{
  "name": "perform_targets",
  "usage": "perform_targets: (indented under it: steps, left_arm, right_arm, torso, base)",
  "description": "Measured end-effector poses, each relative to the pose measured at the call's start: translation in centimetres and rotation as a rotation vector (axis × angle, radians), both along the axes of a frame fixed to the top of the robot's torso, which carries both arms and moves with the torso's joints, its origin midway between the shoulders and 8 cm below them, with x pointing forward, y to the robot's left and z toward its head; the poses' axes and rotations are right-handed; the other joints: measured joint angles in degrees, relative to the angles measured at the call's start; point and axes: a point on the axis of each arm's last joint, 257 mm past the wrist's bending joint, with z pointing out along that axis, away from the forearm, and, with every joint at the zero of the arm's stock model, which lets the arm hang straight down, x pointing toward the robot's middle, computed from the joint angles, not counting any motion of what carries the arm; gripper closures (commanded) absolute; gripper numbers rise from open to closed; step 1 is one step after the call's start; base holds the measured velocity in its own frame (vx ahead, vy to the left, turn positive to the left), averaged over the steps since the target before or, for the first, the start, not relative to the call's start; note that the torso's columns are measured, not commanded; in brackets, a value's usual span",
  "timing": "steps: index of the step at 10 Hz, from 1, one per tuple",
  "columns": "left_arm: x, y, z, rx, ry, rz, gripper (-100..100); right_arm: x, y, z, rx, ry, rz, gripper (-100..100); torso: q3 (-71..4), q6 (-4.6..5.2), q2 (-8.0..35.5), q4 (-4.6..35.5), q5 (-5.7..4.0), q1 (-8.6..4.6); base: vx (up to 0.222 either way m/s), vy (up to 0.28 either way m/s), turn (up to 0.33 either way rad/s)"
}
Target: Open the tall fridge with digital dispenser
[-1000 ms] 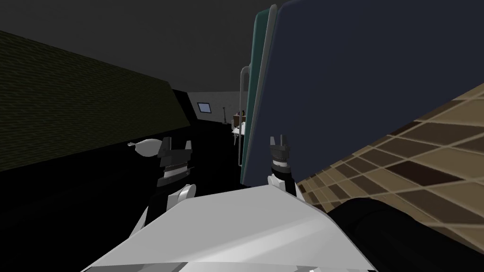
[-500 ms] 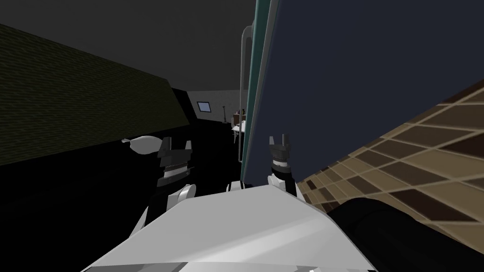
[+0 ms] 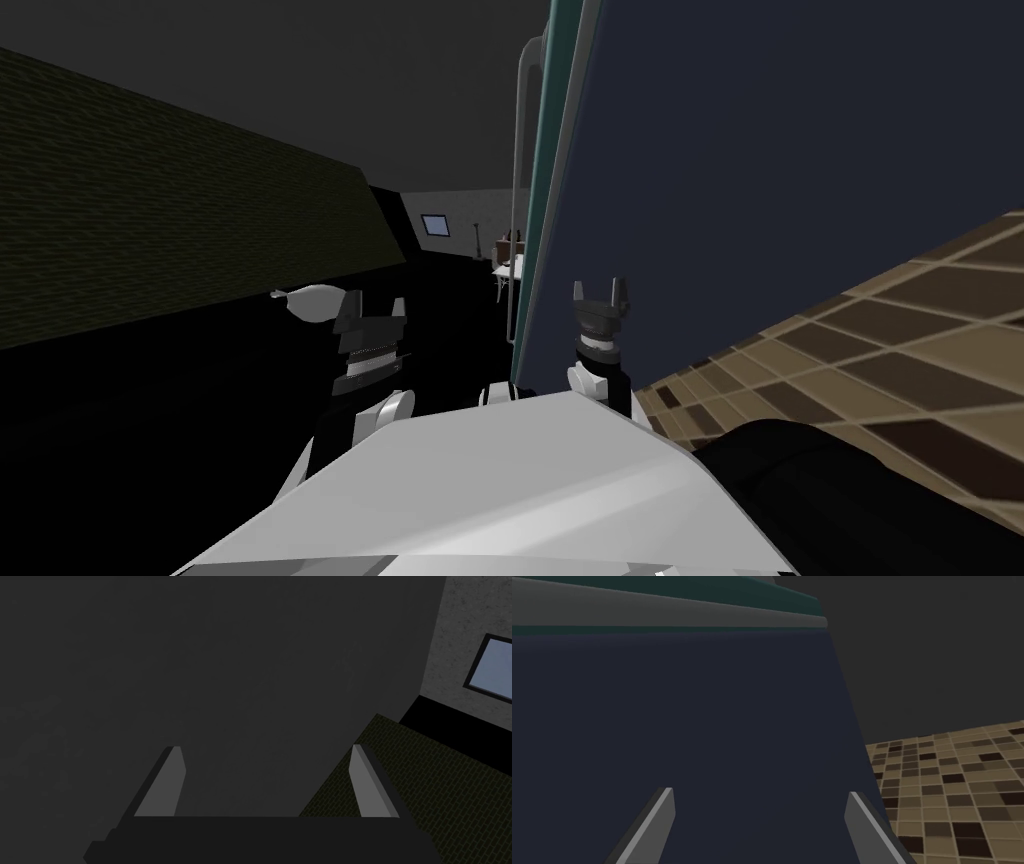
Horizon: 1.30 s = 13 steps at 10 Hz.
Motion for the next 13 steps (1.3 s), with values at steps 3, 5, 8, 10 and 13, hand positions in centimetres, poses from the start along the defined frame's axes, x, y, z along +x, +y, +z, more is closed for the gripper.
perform_targets:
  steps: [3,5,8,10,13]
  left_arm:
    - [0.0,0.0,0.0,0.000,0.000,0.000,0]
    - [0.0,0.0,0.0,0.000,0.000,0.000,0]
    - [0.0,0.0,0.0,0.000,0.000,0.000,0]
    - [0.0,0.0,0.0,0.000,0.000,0.000,0]
    - [0.0,0.0,0.0,0.000,0.000,0.000,0]
  right_arm:
    - [-1.5,0.1,2.4,0.072,-0.100,0.082,-100]
    - [-2.4,-0.5,3.7,0.124,-0.168,0.137,-100]
    - [-3.5,-1.1,4.8,0.202,-0.236,0.201,-100]
    - [-4.1,-1.8,5.4,0.252,-0.285,0.244,-100]
    - [-5.0,-2.7,6.5,0.334,-0.364,0.315,-100]
  torso:
    - [0.0,0.01,0.0,0.0,-0.01,-0.03]
    - [0.0,0.00,0.0,0.0,-0.01,-0.03]
    - [0.0,0.01,0.0,0.0,-0.01,-0.02]
    - [0.0,0.01,0.0,0.0,0.00,-0.02]
    - [0.0,-0.01,0.0,0.0,0.00,-0.02]
  base:
    - [0.005,0.012,0.044]
    - [-0.001,0.008,0.049]
    - [0.000,0.007,0.035]
    - [-0.001,0.007,0.045]
    - [0.000,0.008,0.041]
